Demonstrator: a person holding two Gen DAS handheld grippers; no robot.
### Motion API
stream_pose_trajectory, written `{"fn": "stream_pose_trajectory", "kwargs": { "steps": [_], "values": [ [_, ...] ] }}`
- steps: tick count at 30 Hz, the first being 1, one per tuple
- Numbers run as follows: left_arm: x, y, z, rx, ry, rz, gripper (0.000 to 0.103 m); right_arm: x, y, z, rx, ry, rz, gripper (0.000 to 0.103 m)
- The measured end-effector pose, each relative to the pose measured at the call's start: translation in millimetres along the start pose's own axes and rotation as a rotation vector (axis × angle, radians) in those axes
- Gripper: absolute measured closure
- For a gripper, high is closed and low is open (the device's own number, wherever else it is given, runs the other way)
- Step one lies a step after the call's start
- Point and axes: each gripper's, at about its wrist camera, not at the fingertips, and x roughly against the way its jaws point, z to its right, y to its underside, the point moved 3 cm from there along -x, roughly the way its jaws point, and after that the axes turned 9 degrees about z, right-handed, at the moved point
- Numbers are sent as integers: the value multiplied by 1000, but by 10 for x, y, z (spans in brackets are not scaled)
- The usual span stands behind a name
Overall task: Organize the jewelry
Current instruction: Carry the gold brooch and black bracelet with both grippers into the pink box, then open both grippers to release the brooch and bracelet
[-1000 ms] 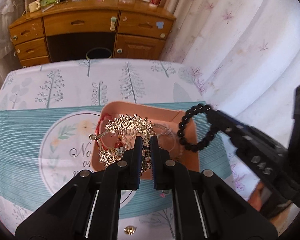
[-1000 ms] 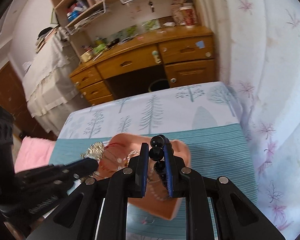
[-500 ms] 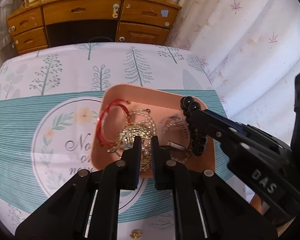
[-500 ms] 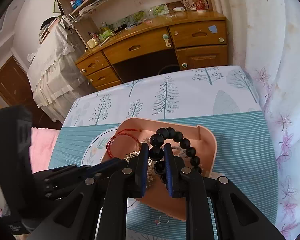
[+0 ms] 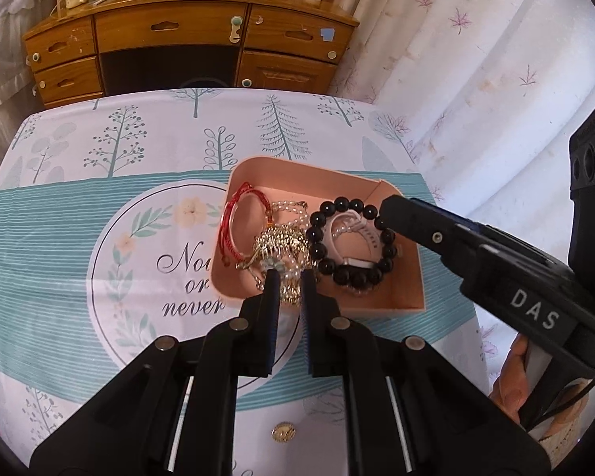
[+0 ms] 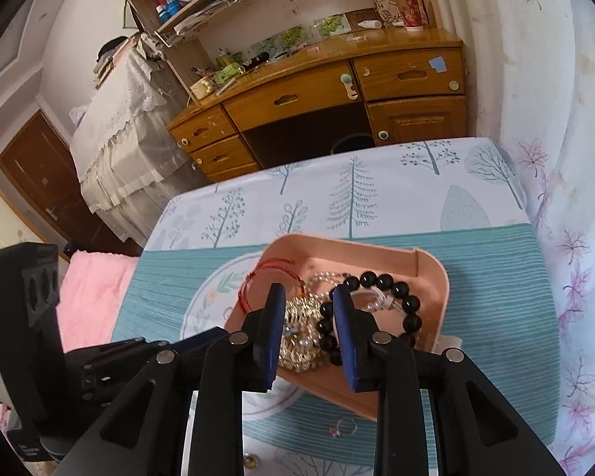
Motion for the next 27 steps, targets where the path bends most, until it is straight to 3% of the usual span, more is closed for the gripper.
{"fn": "stream_pose_trajectory", "kwargs": {
  "steps": [15, 27],
  "values": [
    [321, 283, -33, 11, -54, -5, 95, 376, 498, -41, 48, -1, -60, 78],
    [662, 672, 59, -13, -66, -2, 95, 966, 1032, -54, 127, 45, -112, 78]
  ]
}}
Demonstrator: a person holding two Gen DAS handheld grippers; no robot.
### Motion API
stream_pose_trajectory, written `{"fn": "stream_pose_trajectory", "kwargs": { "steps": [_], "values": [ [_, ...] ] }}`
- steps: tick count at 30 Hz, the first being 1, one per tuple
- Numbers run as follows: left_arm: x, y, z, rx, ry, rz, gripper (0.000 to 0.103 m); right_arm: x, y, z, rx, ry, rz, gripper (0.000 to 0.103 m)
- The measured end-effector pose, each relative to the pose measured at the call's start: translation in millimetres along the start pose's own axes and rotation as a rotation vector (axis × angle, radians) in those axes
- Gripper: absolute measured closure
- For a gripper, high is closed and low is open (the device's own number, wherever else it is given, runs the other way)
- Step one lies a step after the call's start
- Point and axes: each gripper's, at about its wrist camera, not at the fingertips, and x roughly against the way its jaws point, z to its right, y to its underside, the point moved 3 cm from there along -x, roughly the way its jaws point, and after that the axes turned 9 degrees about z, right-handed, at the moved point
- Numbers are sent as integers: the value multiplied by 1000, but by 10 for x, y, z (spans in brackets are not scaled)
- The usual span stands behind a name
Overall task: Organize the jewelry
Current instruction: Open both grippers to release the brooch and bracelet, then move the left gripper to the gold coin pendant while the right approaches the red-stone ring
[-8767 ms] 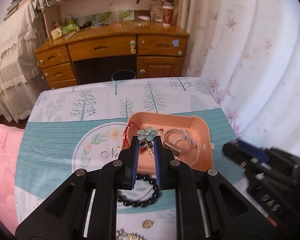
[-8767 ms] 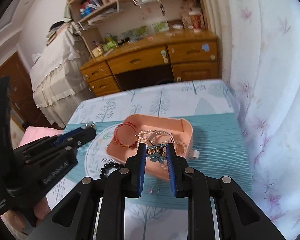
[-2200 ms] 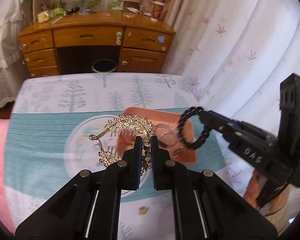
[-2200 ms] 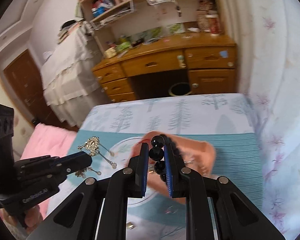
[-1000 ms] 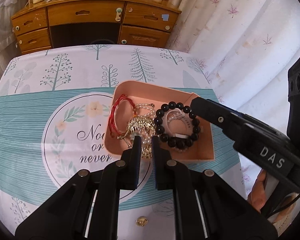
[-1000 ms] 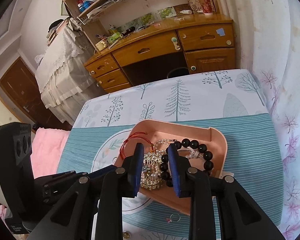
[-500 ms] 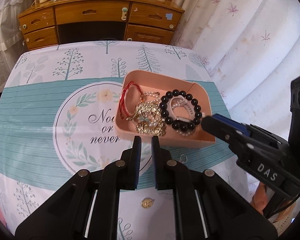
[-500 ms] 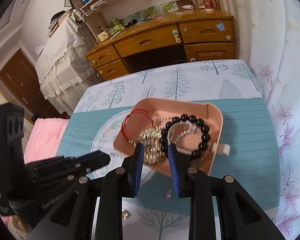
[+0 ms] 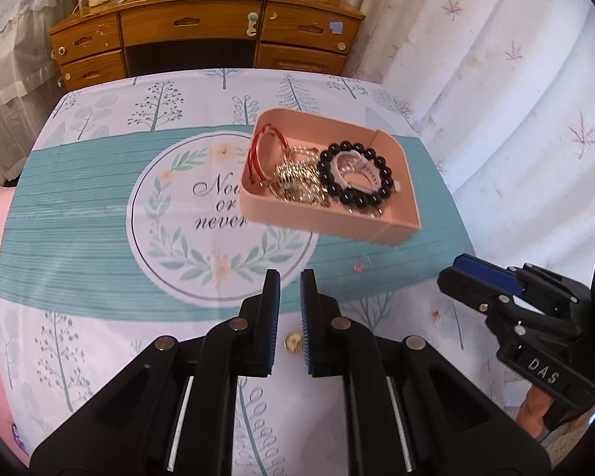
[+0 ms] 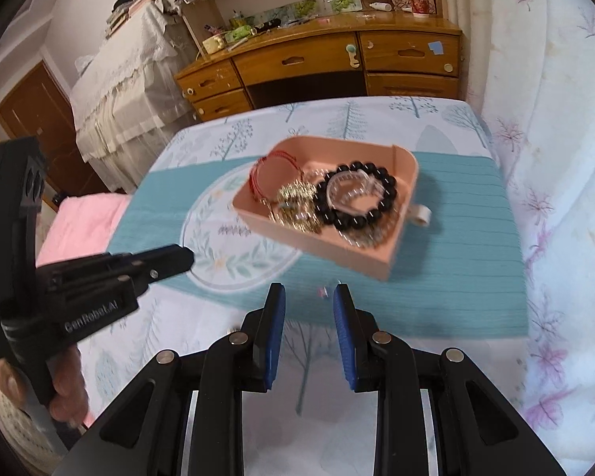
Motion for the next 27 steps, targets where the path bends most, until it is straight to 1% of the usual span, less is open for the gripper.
{"fn": "stream_pose_trajectory", "kwargs": {
  "steps": [1, 2, 3, 4, 5, 8, 15, 19, 22, 24, 27],
  "values": [
    [13, 33, 9, -2, 0, 0, 94, 37, 35, 12, 1, 3, -5, 78],
    [31, 68, 13, -3, 2, 0, 85, 89, 84, 38, -1, 6, -9, 78],
    [52, 117, 11, 1, 7, 0, 67, 121, 95, 55, -2, 6, -11, 78],
    [67, 158, 3, 11, 9, 4, 58, 171, 137, 88, -6, 8, -14, 77],
    [90, 197, -12, 23, 9, 14, 46, 216, 184, 123, -9, 12, -16, 76],
    [122, 281, -43, 37, -1, 31, 45, 311, 299, 247, -19, 32, -18, 73],
    [110, 417, -92, 59, -6, 18, 45, 351, 473, 511, -66, 49, -47, 73],
    [16, 488, -106, 83, 2, -17, 45, 306, 545, 574, -73, 53, -73, 73],
    [-99, 536, -91, 98, 5, -58, 45, 235, 575, 612, -81, 51, -94, 72],
    [-161, 553, -68, 95, 2, -76, 45, 169, 580, 624, -90, 52, -103, 72],
    [-299, 574, 2, 60, -10, -125, 45, 75, 619, 652, -107, 42, -126, 73]
  ]
}}
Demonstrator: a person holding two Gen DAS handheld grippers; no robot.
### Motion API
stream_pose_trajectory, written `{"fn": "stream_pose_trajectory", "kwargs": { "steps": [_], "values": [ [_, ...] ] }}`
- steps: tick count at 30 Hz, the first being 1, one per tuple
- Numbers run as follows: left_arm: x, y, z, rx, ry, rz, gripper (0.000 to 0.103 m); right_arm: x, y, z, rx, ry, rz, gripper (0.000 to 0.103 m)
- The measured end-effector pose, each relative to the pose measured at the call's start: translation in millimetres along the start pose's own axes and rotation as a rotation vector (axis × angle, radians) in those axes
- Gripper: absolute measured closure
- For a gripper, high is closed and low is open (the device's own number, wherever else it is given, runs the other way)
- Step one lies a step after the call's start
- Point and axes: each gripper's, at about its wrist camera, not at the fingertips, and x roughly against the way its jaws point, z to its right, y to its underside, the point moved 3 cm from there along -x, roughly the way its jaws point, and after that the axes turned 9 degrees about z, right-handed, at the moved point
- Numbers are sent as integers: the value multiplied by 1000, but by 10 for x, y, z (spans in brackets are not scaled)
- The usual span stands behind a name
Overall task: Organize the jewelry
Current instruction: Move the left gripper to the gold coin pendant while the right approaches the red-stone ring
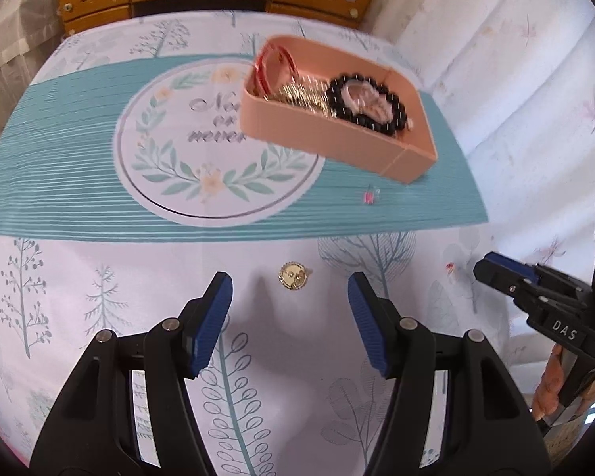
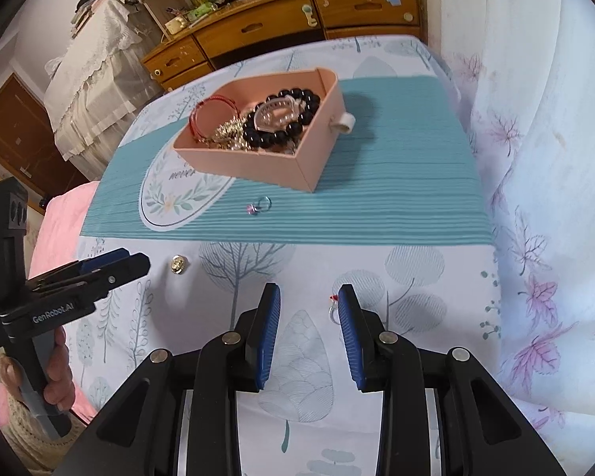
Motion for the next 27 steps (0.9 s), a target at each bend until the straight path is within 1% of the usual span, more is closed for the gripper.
{"fn": "stream_pose_trajectory", "kwargs": {
  "steps": [2, 3, 6, 7, 9, 11, 13, 15, 17, 23, 25, 27],
  "values": [
    [-116, 2, 64, -43, -6, -48, 46, -79, 17, 24, -14, -6, -21, 73],
    [-165, -2, 90, -67, -9, -68, 48, -103, 22, 29, -17, -8, -26, 73],
    [-294, -26, 138, -119, -22, -117, 51, -149, 32, 39, -22, -11, -33, 72],
    [-320, -37, 143, -125, -22, -126, 52, -158, 26, 37, -22, -12, -33, 73],
    [-384, -61, 147, -129, -25, -152, 59, -159, 22, 49, -25, -13, -31, 73],
    [-434, -80, 154, -133, -21, -172, 62, -156, 24, 51, -25, -12, -32, 73],
    [-468, -93, 171, -143, -19, -182, 63, -165, 15, 60, -27, -11, -33, 73],
    [-500, -100, 191, -157, -27, -188, 68, -166, 12, 65, -27, -12, -33, 73],
    [-531, -100, 211, -165, -31, -195, 70, -177, 8, 65, -28, -13, -35, 73],
    [-578, -98, 279, -187, -43, -192, 74, -186, 1, 36, -24, -17, -28, 73],
    [-586, -102, 279, -186, -54, -190, 79, -183, 10, 37, -24, -17, -25, 73],
    [-591, -102, 276, -185, -60, -191, 86, -183, 7, 34, -26, -17, -27, 73]
  ]
}}
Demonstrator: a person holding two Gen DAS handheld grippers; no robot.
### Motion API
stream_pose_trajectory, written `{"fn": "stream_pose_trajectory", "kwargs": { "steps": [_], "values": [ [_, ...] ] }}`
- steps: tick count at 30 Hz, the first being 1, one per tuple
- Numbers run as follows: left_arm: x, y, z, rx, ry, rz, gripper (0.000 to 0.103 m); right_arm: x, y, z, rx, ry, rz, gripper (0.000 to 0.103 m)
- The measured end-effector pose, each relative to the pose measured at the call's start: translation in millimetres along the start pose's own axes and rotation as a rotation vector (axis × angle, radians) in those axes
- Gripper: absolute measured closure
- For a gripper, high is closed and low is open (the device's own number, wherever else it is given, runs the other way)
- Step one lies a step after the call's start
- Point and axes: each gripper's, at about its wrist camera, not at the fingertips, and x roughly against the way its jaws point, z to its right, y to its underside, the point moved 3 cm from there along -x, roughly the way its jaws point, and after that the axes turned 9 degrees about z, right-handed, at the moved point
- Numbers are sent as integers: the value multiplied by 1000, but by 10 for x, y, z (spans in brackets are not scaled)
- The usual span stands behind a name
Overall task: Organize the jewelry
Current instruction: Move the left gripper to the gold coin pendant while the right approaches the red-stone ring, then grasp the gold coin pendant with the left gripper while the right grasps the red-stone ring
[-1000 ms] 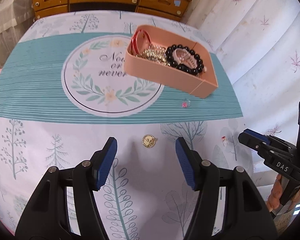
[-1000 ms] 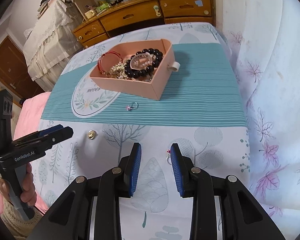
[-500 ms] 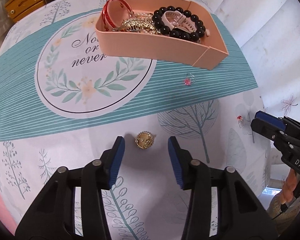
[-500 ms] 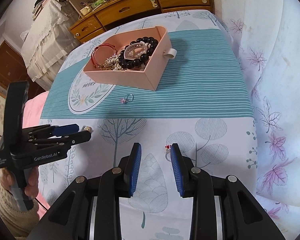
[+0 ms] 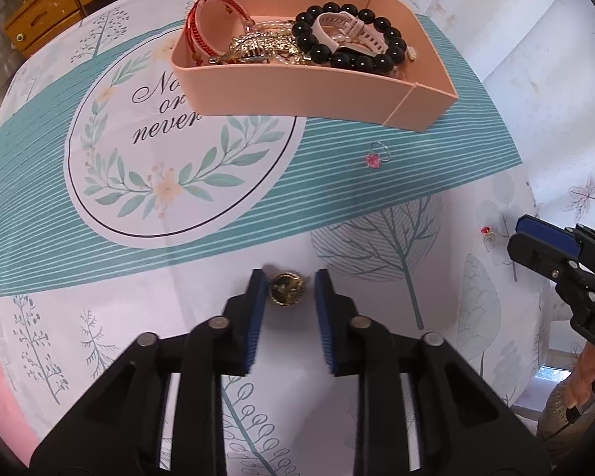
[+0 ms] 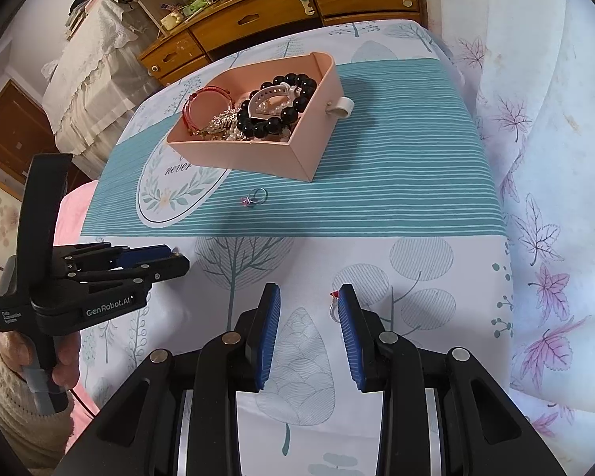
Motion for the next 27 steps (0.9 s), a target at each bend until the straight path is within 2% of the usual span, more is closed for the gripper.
{"fn": "stream_pose_trajectory", "kwargs": {
  "steps": [10, 17, 27],
  "values": [
    [18, 27, -40, 14, 8, -13, 87, -33, 4, 23, -3, 3, -9, 73],
    [99, -31, -55, 24, 20, 5, 87, -159, -23, 80, -1, 24, -30, 73],
    [262, -8, -94, 21, 37, 16, 87, -377, 18, -8, 72, 72, -66, 73]
  ]
}}
